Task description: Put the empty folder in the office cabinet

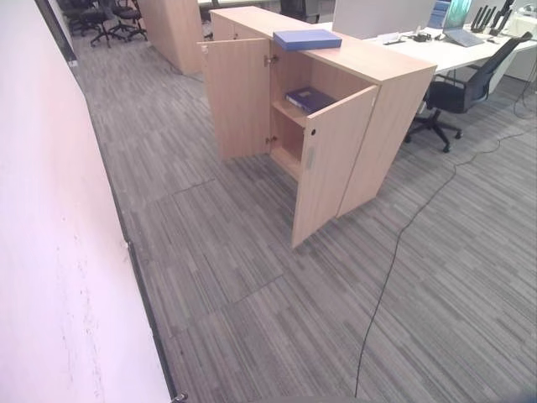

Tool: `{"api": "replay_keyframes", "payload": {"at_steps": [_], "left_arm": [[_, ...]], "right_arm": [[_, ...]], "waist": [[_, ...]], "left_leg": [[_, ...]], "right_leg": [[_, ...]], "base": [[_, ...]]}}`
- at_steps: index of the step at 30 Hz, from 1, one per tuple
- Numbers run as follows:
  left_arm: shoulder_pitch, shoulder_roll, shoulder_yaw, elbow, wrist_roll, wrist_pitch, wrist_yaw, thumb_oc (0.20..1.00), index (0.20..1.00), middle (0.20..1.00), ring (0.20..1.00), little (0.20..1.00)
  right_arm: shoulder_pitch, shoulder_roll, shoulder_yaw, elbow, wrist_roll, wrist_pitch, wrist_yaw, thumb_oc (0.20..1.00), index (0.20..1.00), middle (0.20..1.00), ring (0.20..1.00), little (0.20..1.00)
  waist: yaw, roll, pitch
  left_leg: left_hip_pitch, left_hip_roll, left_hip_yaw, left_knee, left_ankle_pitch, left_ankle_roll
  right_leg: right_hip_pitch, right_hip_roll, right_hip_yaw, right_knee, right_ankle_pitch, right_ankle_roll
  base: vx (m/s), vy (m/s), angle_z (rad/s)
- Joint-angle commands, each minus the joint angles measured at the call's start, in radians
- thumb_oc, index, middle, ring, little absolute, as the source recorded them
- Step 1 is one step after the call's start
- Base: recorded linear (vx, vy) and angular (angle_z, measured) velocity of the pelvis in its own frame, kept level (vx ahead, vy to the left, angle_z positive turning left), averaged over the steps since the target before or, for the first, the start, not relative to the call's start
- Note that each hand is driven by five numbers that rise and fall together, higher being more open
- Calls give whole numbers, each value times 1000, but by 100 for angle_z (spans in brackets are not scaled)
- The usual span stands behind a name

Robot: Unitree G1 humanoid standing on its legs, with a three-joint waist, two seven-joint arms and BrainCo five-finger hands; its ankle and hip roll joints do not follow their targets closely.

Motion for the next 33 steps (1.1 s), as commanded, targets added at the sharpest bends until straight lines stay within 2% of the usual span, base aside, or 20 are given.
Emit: {"api": "replay_keyframes", "payload": {"at_steps": [1, 2, 3, 4, 5, 6, 7, 8, 9, 10, 12, 15, 16, 20, 25, 28, 30, 31, 32, 33], "left_arm": [[-81, -4, 14, 20, -58, -27, 44, 1000, 1000, 1000, 1000, 1000], [-81, -4, 14, 20, -58, -27, 44, 1000, 1000, 1000, 1000, 1000], [-79, -6, 12, 14, -63, -32, 55, 1000, 1000, 1000, 1000, 1000], [-64, -9, 18, 16, -68, -33, 68, 1000, 1000, 1000, 1000, 1000], [-62, -9, 18, 16, -68, -33, 68, 1000, 1000, 1000, 1000, 1000], [-40, -6, 37, 32, -67, -26, 72, 1000, 1000, 1000, 1000, 1000], [-39, -6, 38, 31, -67, -26, 72, 1000, 1000, 1000, 1000, 1000], [-19, -4, 57, 53, -70, -21, 71, 1000, 1000, 1000, 1000, 1000], [-9, -5, 67, 64, -72, -19, 71, 1000, 1000, 1000, 1000, 1000], [-9, -6, 67, 64, -72, -20, 71, 1000, 1000, 1000, 1000, 1000], [-5, -10, 77, 72, -85, -19, 79, 1000, 1000, 1000, 1000, 1000], [4, -24, 85, 68, -108, -24, 83, 1000, 1000, 1000, 1000, 1000], [4, -24, 86, 67, -108, -24, 83, 1000, 1000, 1000, 1000, 1000], [35, -36, 113, 83, -121, -15, 90, 1000, 1000, 1000, 1000, 1000], [41, -39, 134, 81, -150, -23, 100, 1000, 1000, 1000, 1000, 1000], [36, -35, 148, 66, -180, -35, 111, 1000, 1000, 1000, 1000, 1000], [26, -31, 147, 50, -189, -41, 117, 1000, 1000, 1000, 1000, 1000], [26, -30, 147, 50, -189, -41, 117, 1000, 1000, 1000, 1000, 1000], [15, -28, 146, 33, -199, -44, 119, 1000, 1000, 1000, 1000, 1000], [9, -25, 140, 23, -200, -46, 118, 1000, 1000, 1000, 1000, 1000]], "right_arm": [[-66, -19, 47, 37, -1, 1, -25, 1000, 1000, 1000, 1000, 1000], [-66, -19, 47, 37, -1, 1, -25, 1000, 1000, 1000, 1000, 1000], [-69, -26, 50, 37, -8, 0, -33, 1000, 1000, 1000, 1000, 1000], [-61, -29, 60, 40, -24, 5, -40, 1000, 1000, 1000, 1000, 1000], [-60, -28, 61, 40, -24, 6, -40, 1000, 1000, 1000, 1000, 1000], [-50, -25, 72, 38, -36, 3, -37, 1000, 1000, 1000, 1000, 1000], [-49, -25, 72, 38, -36, 3, -37, 1000, 1000, 1000, 1000, 1000], [-43, -25, 74, 37, -43, 0, -37, 1000, 1000, 1000, 1000, 1000], [-38, -26, 73, 41, -47, 0, -39, 1000, 1000, 1000, 1000, 1000], [-38, -27, 73, 40, -48, 0, -40, 1000, 1000, 1000, 1000, 1000], [-32, -30, 69, 45, -52, 1, -47, 1000, 1000, 1000, 1000, 1000], [-26, -31, 77, 43, -71, 3, -56, 1000, 1000, 1000, 1000, 1000], [-26, -31, 77, 42, -71, 3, -56, 1000, 1000, 1000, 1000, 1000], [-10, -23, 75, 42, -68, -2, -58, 1000, 1000, 1000, 1000, 1000], [0, -7, 83, 34, -68, -1, -48, 1000, 1000, 1000, 1000, 1000], [22, 5, 93, 21, -86, 1, -26, 1000, 1000, 1000, 1000, 1000], [22, 7, 96, 10, -93, 5, -20, 1000, 1000, 1000, 1000, 1000], [22, 8, 96, 9, -93, 6, -20, 1000, 1000, 1000, 1000, 1000], [24, 5, 94, -1, -97, 10, -17, 1000, 1000, 1000, 1000, 1000], [23, 1, 92, -11, -95, 9, -13, 1000, 1000, 1000, 1000, 1000]], "waist": [[23, -34, 86], [22, -33, 84], [26, -32, 92], [33, -34, 96], [35, -34, 94], [49, -44, 91], [50, -45, 91], [63, -37, 86], [72, -34, 86], [72, -31, 87], [80, -19, 93], [88, -7, 104], [90, -2, 106], [90, 4, 76], [103, -15, 45], [117, -41, 12], [121, -58, -4], [121, -59, -4], [122, -71, -10], [122, -75, -11]], "left_leg": [[-169, 49, 57, 319, -25, -21], [-174, 50, 55, 323, -26, -21], [-226, 62, 59, 384, 17, -25], [-268, 87, 69, 388, 30, -30], [-267, 88, 71, 393, 24, -32], [-279, 92, 77, 294, 35, -23], [-275, 90, 79, 289, 38, -23], [-279, 95, 77, 157, 131, -28], [-285, 98, 63, 103, 153, -45], [-282, 99, 71, 85, 178, -38], [-289, 111, 72, -18, 233, -53], [-309, 132, 103, -97, 255, -70], [-314, 136, 110, -96, 266, -62], [-292, 157, 147, -111, 289, -74], [-291, 135, 168, -101, 272, -60], [-257, 78, 172, -104, 219, -27], [-234, 38, 172, -109, 185, -8], [-234, 37, 173, -109, 184, -7], [-209, -8, 170, -110, 150, 18], [-193, -38, 163, -111, 131, 34]], "right_leg": [[34, -44, -35, 96, -44, 24], [32, -43, -36, 97, -44, 23], [29, -42, -43, 103, -54, 15], [38, -43, -34, 112, -80, 14], [38, -42, -31, 115, -85, 14], [44, -45, -20, 102, -83, 22], [45, -47, -19, 101, -83, 22], [55, -32, -19, 76, -66, 26], [80, -24, -8, 64, -77, 34], [76, -22, -15, 60, -65, 30], [104, -11, -13, 40, -65, 38], [146, 2, -11, 6, -71, 50], [142, 5, -17, 5, -62, 48], [176, 26, -2, -34, -72, 59], [188, -23, 4, -34, -88, 89], [198, -118, -7, -17, -63, 147], [181, -177, -8, 24, -8, 181], [181, -179, -8, 24, -8, 183], [163, -244, -15, 102, 71, 209], [149, -284, -17, 162, 124, 220]], "base": [[-27, -65, 8], [-41, -93, 9], [78, -62, 8], [89, -65, 6], [198, -42, 0], [106, -8, -9], [147, 22, -15], [164, 22, -10], [119, 35, -2], [121, 20, 7], [116, 31, 7], [127, 47, 2], [128, 49, -5], [171, 73, -27], [208, 169, -13], [258, 272, -13], [176, 201, -21], [204, 257, -9], [204, 290, -2], [259, 404, 7]]}}
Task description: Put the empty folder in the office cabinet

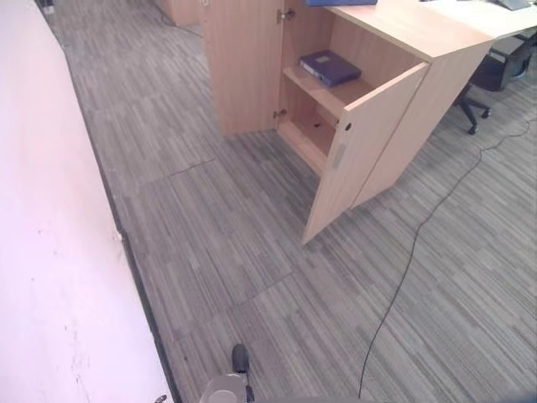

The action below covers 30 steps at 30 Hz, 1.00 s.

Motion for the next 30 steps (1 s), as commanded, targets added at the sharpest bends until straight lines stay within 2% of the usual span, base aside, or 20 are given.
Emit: {"api": "replay_keyframes", "payload": {"at_steps": [1, 3, 5, 6, 7, 8, 9, 10, 11, 12, 14, 15, 16, 17, 19, 21, 23, 27, 30], "left_arm": [[-13, -9, -22, -6, -48, -16, 27, 1000, 1000, 1000, 1000, 1000], [-26, 1, -37, -16, -40, -12, 24, 1000, 1000, 1000, 1000, 1000], [-36, 13, -49, -19, -27, -6, 18, 1000, 1000, 1000, 1000, 1000], [-42, 15, -55, -20, -24, -7, 17, 1000, 1000, 1000, 1000, 1000], [-45, 16, -61, -22, -21, -9, 18, 1000, 1000, 1000, 1000, 1000], [-48, 16, -69, -23, -19, -11, 16, 1000, 1000, 1000, 1000, 1000], [-49, 15, -68, -22, -19, -12, 16, 1000, 1000, 1000, 1000, 1000], [-48, 14, -70, -24, -18, -12, 15, 1000, 1000, 1000, 1000, 1000], [-44, 13, -74, -19, -10, -13, 9, 1000, 1000, 1000, 1000, 1000], [-46, 12, -74, -20, -10, -14, 9, 1000, 1000, 1000, 1000, 1000], [-36, 7, -69, -8, -2, -11, -4, 1000, 1000, 1000, 1000, 1000], [-27, 7, -58, 3, 19, -10, -17, 1000, 1000, 1000, 1000, 1000], [-21, 6, -53, 13, 32, -7, -26, 1000, 1000, 1000, 1000, 1000], [-16, 7, -44, 17, 37, -7, -33, 1000, 1000, 1000, 1000, 1000], [6, 13, -20, 37, 51, -5, -45, 1000, 1000, 1000, 1000, 1000], [13, 13, -15, 44, 53, -4, -46, 1000, 1000, 1000, 1000, 1000], [26, 16, 6, 69, 52, 5, -53, 1000, 1000, 1000, 1000, 1000], [41, 9, 25, 94, 44, 10, -52, 1000, 1000, 1000, 1000, 1000], [45, -5, 48, 102, 11, 11, -51, 1000, 1000, 1000, 1000, 1000]], "right_arm": [[15, -26, 15, -43, -26, 9, 23, 1000, 1000, 1000, 1000, 1000], [10, -41, 4, -64, -12, 10, 21, 1000, 1000, 1000, 1000, 1000], [11, -43, 5, -86, 0, 4, 15, 1000, 1000, 1000, 1000, 1000], [12, -44, 10, -97, 3, -1, 12, 1000, 1000, 1000, 1000, 1000], [11, -43, 16, -105, 5, -7, 12, 1000, 1000, 1000, 1000, 1000], [7, -43, 27, -116, 7, -12, 13, 1000, 1000, 1000, 1000, 1000], [6, -44, 28, -116, 7, -12, 13, 1000, 1000, 1000, 1000, 1000], [-2, -45, 31, -121, 12, -13, 14, 1000, 1000, 1000, 1000, 1000], [-13, -41, 31, -118, 35, -16, 23, 1000, 1000, 1000, 1000, 1000], [-15, -41, 30, -118, 36, -17, 23, 1000, 1000, 1000, 1000, 1000], [-25, -41, 11, -116, 71, -24, 29, 1000, 1000, 1000, 1000, 1000], [-22, -39, -2, -110, 82, -27, 32, 1000, 1000, 1000, 1000, 1000], [-17, -41, -11, -106, 83, -30, 33, 1000, 1000, 1000, 1000, 1000], [-14, -40, -17, -104, 84, -29, 36, 1000, 1000, 1000, 1000, 1000], [1, -43, -29, -102, 84, -29, 40, 1000, 1000, 1000, 1000, 1000], [6, -41, -32, -101, 86, -28, 42, 1000, 1000, 1000, 1000, 1000], [19, -38, -40, -91, 93, -23, 53, 1000, 1000, 1000, 1000, 1000], [36, -35, -45, -72, 88, -18, 59, 1000, 1000, 1000, 1000, 1000], [47, -33, -41, -33, 68, -10, 61, 1000, 1000, 1000, 1000, 1000]], "waist": [[41, 18, -42], [28, 23, -28], [11, 31, -10], [1, 40, 2], [-9, 52, 15], [-25, 68, 35], [-26, 69, 35], [-37, 76, 53], [-61, 83, 85], [-63, 87, 87], [-86, 67, 104], [-102, 38, 107], [-114, 27, 105], [-122, 17, 104], [-133, 12, 104], [-139, 15, 104], [-150, 23, 104], [-144, 32, 78], [-146, 50, 41]], "left_leg": [[-38, -74, -76, 4, -34, 40], [9, -135, -106, 4, -73, 85], [56, -164, -141, 4, -106, 112], [76, -161, -158, 4, -117, 120], [95, -147, -176, 4, -121, 120], [116, -129, -204, 4, -121, 116], [117, -126, -204, 4, -123, 112], [138, -120, -229, 4, -122, 109], [189, -108, -267, 4, -134, 98], [178, -104, -263, 4, -116, 101], [235, -118, -307, 4, -147, 86], [281, -143, -349, 4, -174, 84], [306, -156, -377, 4, -189, 88], [317, -167, -401, 4, -194, 93], [346, -182, -452, 4, -202, 104], [357, -180, -465, 4, -207, 104], [393, -175, -491, 9, -228, 102], [418, -164, -487, 4, -264, 91], [436, -135, -484, 4, -290, 79]], "right_leg": [[-16, -153, -17, 246, 217, 125], [-66, -223, 0, 424, 350, 120], [-130, -253, 23, 581, 381, 111], [-177, -245, 33, 626, 365, 97], [-225, -221, 31, 638, 310, 72], [-288, -172, 35, 629, 226, 35], [-289, -171, 32, 632, 218, 29], [-327, -131, 39, 592, 184, 18], [-387, -43, 34, 484, 174, 8], [-385, -41, 14, 463, 197, -10], [-425, 56, 21, 252, 242, 13], [-448, 126, 40, 103, 308, 47], [-473, 164, 64, 49, 343, 58], [-483, 183, 91, 13, 367, 70], [-505, 193, 121, -15, 417, 79], [-507, 191, 132, -12, 425, 78], [-511, 173, 184, 21, 441, 75], [-476, 164, 164, -1, 401, 52], [-468, 162, 128, 20, 374, 32]], "base": [[188, 365, 11], [224, 429, 30], [240, 326, 60], [188, 120, 63], [151, -4, 78], [93, -47, 72], [99, -81, 76], [151, -146, 73], [90, -119, 63], [106, -123, 61], [232, -122, 54], [404, -126, 62], [385, -87, 67], [272, -39, 87], [262, -66, 90], [175, -56, 75], [267, -88, 63], [230, -71, 33], [285, -106, -6]]}}
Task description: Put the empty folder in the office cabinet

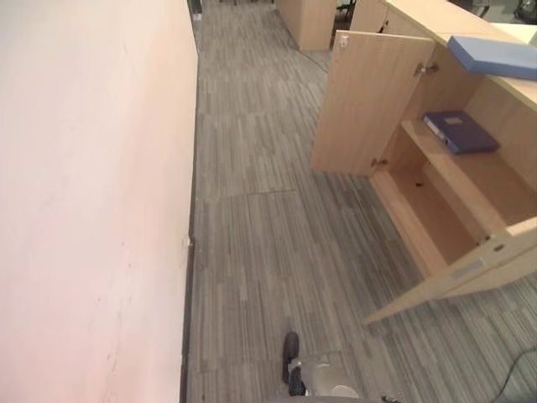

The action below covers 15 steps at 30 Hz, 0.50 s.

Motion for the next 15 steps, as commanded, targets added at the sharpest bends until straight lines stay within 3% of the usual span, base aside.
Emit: {"api": "replay_keyframes", "payload": {"at_steps": [1, 2, 4, 5, 6, 10, 11, 12, 13, 14, 15], "left_arm": [[-10, -6, 61, 11, -13, 1, 5, 1000, 1000, 1000, 1000, 1000], [-10, -7, 61, 11, -13, 1, 5, 1000, 1000, 1000, 1000, 1000], [-24, -10, 36, 4, -5, -1, 2, 1000, 1000, 1000, 1000, 1000], [-41, -10, 22, -16, -21, -9, -6, 1000, 1000, 1000, 1000, 1000], [-41, -10, 22, -16, -22, -9, -6, 1000, 1000, 1000, 1000, 1000], [-80, -13, -41, -86, -9, -28, -2, 1000, 1000, 1000, 1000, 1000], [-93, -6, -70, -111, 31, -27, 17, 1000, 1000, 1000, 1000, 1000], [-105, 6, -109, -163, 86, -23, 48, 1000, 1000, 1000, 1000, 1000], [-111, 11, -118, -179, 97, -20, 63, 1000, 1000, 1000, 1000, 1000], [-113, 8, -129, -175, 110, -21, 84, 1000, 1000, 1000, 1000, 1000], [-110, 4, -127, -164, 105, -21, 88, 1000, 1000, 1000, 1000, 1000]], "right_arm": [[6, -8, 42, 65, -3, 28, 0, 1000, 1000, 1000, 1000, 1000], [6, -8, 42, 65, -3, 28, 0, 1000, 1000, 1000, 1000, 1000], [9, -12, 36, 79, -8, 32, 1, 1000, 1000, 1000, 1000, 1000], [2, -19, 31, 81, 1, 33, 1, 1000, 1000, 1000, 1000, 1000], [2, -19, 30, 81, 1, 33, 1, 1000, 1000, 1000, 1000, 1000], [-16, -28, 62, 70, -13, 24, -13, 1000, 1000, 1000, 1000, 1000], [-23, -24, 71, 68, -14, 18, -18, 1000, 1000, 1000, 1000, 1000], [-43, -22, 85, 63, -19, 19, -31, 1000, 1000, 1000, 1000, 1000], [-54, -23, 89, 61, -22, 20, -39, 1000, 1000, 1000, 1000, 1000], [-69, -26, 91, 67, -28, 27, -57, 1000, 1000, 1000, 1000, 1000], [-70, -29, 91, 72, -30, 29, -62, 1000, 1000, 1000, 1000, 1000]], "waist": [[-17, -10, -26], [-17, -9, -26], [-26, 10, -32], [-33, 22, -37], [-33, 23, -36], [-33, 34, -36], [-37, 24, -37], [-23, 2, -15], [-14, -14, -1], [7, -45, 17], [22, -42, 26]], "left_leg": [[23, -58, -1, -62, -25, 20], [24, -58, -1, -62, -26, 20], [28, -20, 2, -35, -39, -6], [20, 10, 12, 9, -20, -32], [20, 10, 12, 10, -21, -33], [-41, 57, 67, 223, 106, -96], [-86, 65, 91, 340, 183, -118], [-202, 85, 152, 599, 291, -135], [-252, 96, 181, 725, 329, -135], [-350, 106, 256, 854, 302, -103], [-411, 116, 278, 886, 252, -87]], "right_leg": [[-48, -63, 3, -116, 157, 132], [-47, -62, 3, -115, 157, 132], [-53, -57, -18, -40, 80, 105], [-47, -52, -24, -3, 36, 90], [-47, -51, -24, -1, 35, 90], [22, -34, -36, 16, -35, 55], [47, -28, -36, 9, -47, 40], [102, -23, -21, -1, -76, 10], [121, -22, -15, -4, -82, -7], [164, -31, 7, -19, -104, -27], [182, -27, 19, -21, -109, -28]], "base": [[216, -102, 7], [185, -99, 17], [407, -209, 12], [403, -202, 12], [363, -186, 19], [246, -171, 13], [267, -352, 8], [235, -389, 10], [257, -449, 10], [205, -302, -14], [234, -203, -53]]}}
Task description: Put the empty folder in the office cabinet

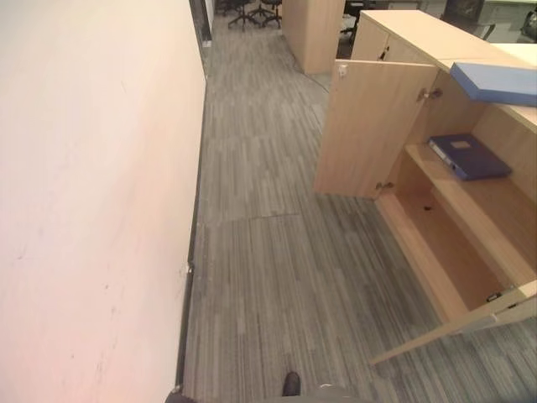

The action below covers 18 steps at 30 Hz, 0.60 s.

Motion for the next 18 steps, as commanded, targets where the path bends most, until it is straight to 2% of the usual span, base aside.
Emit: {"api": "replay_keyframes", "payload": {"at_steps": [1, 2, 3, 4, 5, 6, 7, 9, 10, 13, 14, 15, 18], "left_arm": [[-14, 1, 6, 30, 23, -4, 50, 1000, 1000, 1000, 1000, 1000], [-6, -2, 19, 43, 4, -5, 46, 1000, 1000, 1000, 1000, 1000], [-7, -1, 19, 43, 4, -5, 46, 1000, 1000, 1000, 1000, 1000], [-2, -3, 30, 60, -7, -4, 44, 1000, 1000, 1000, 1000, 1000], [8, -4, 44, 93, -21, -5, 39, 1000, 1000, 1000, 1000, 1000], [15, -4, 43, 107, -17, -5, 36, 1000, 1000, 1000, 1000, 1000], [24, -6, 44, 120, -11, -4, 33, 1000, 1000, 1000, 1000, 1000], [24, -6, 44, 120, -11, -4, 33, 1000, 1000, 1000, 1000, 1000], [31, -10, 49, 127, -13, -3, 30, 1000, 1000, 1000, 1000, 1000], [35, -21, 73, 155, -28, 5, 22, 1000, 1000, 1000, 1000, 1000], [49, -27, 83, 168, -28, 6, 18, 1000, 1000, 1000, 1000, 1000], [60, -32, 92, 178, -29, 11, 16, 1000, 1000, 1000, 1000, 1000], [66, -31, 104, 181, -34, 9, 11, 1000, 1000, 1000, 1000, 1000]], "right_arm": [[-42, -27, 37, 17, -20, 6, -50, 1000, 1000, 1000, 1000, 1000], [-42, -29, 34, 20, -20, 7, -50, 1000, 1000, 1000, 1000, 1000], [-42, -29, 34, 20, -20, 7, -50, 1000, 1000, 1000, 1000, 1000], [-39, -29, 29, 22, -19, 5, -50, 1000, 1000, 1000, 1000, 1000], [-40, -30, 30, 26, -21, 3, -48, 1000, 1000, 1000, 1000, 1000], [-37, -31, 33, 29, -29, 1, -49, 1000, 1000, 1000, 1000, 1000], [-28, -30, 31, 29, -38, -3, -52, 1000, 1000, 1000, 1000, 1000], [-28, -30, 31, 29, -38, -3, -52, 1000, 1000, 1000, 1000, 1000], [-19, -29, 26, 32, -40, -4, -52, 1000, 1000, 1000, 1000, 1000], [5, -28, -5, 53, -38, 0, -47, 1000, 1000, 1000, 1000, 1000], [18, -24, -13, 64, -40, 3, -43, 1000, 1000, 1000, 1000, 1000], [32, -20, -20, 85, -48, 9, -34, 1000, 1000, 1000, 1000, 1000], [54, -12, -33, 107, -53, 18, -22, 1000, 1000, 1000, 1000, 1000]], "waist": [[19, -63, 86], [33, -65, 87], [33, -68, 85], [44, -67, 87], [64, -53, 88], [69, -46, 84], [80, -28, 77], [81, -29, 79], [85, -24, 79], [87, -18, 72], [87, -6, 56], [87, 5, 37], [84, 9, 3]], "left_leg": [[-47, 35, 91, -110, 62, 88], [-86, 35, 92, -160, 38, 101], [-87, 32, 93, -165, 42, 102], [-111, 24, 84, -250, 32, 108], [-97, 26, 52, -518, 43, 105], [-92, 29, 27, -671, 71, 92], [-90, 63, -6, -882, 189, 61], [-88, 63, -5, -883, 190, 61], [-97, 71, -11, -955, 217, 48], [-107, 97, 49, -1029, 235, 28], [-97, 106, 54, -1031, 231, 24], [-87, 109, 43, -1031, 251, 16], [-75, 91, 47, -1031, 243, 13]], "right_leg": [[59, -91, 71, -16, 13, 137], [82, -96, 83, -25, 8, 142], [80, -99, 83, -26, 9, 143], [98, -104, 96, -33, 3, 151], [125, -107, 118, -37, -7, 171], [145, -106, 128, -52, -18, 179], [189, -95, 134, -74, -33, 186], [190, -96, 134, -74, -33, 186], [209, -94, 139, -80, -43, 190], [251, -104, 137, -98, -59, 208], [260, -102, 144, -105, -63, 217], [270, -106, 146, -109, -72, 227], [285, -148, 145, -121, -78, 245]], "base": [[211, -28, -70], [162, -1, -59], [161, 30, -51], [253, 117, -51], [354, 169, -54], [500, 222, -35], [324, 128, -46], [165, 57, -40], [196, 68, -15], [270, 120, -19], [315, 186, -21], [312, 197, -23], [319, 220, -30]]}}
